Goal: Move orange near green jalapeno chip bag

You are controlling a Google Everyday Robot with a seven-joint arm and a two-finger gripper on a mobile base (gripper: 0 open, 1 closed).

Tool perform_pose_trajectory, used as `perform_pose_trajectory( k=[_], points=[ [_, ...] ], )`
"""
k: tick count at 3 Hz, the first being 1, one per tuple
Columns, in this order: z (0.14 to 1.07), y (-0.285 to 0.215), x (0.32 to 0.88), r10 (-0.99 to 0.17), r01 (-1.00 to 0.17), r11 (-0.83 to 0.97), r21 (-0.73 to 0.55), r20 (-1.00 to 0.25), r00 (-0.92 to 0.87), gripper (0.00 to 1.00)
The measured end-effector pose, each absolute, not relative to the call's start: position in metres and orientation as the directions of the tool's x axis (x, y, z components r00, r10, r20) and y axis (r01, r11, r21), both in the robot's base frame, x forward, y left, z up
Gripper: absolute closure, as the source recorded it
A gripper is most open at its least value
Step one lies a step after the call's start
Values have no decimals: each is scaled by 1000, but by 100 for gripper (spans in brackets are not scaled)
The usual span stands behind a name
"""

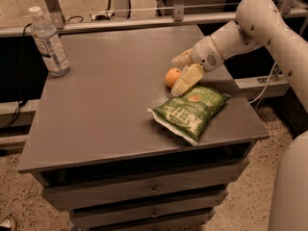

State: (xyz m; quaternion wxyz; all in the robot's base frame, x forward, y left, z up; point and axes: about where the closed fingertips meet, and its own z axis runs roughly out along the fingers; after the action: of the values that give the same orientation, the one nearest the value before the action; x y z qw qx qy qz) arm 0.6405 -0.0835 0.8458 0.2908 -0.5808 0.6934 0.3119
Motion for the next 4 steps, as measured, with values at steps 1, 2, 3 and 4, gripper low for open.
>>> perform_pose_trajectory(
  k=[1, 2, 3, 4],
  points=[
    [845, -86, 639, -625, -987, 132, 97, -764, -158, 0],
    [851, -100, 642, -613, -985, 153, 86, -774, -162, 0],
    [859, -160, 657, -556, -971, 224, 90, -806, -203, 0],
    [885, -211, 668, -511, -956, 290, 40, -838, -190, 0]
  ],
)
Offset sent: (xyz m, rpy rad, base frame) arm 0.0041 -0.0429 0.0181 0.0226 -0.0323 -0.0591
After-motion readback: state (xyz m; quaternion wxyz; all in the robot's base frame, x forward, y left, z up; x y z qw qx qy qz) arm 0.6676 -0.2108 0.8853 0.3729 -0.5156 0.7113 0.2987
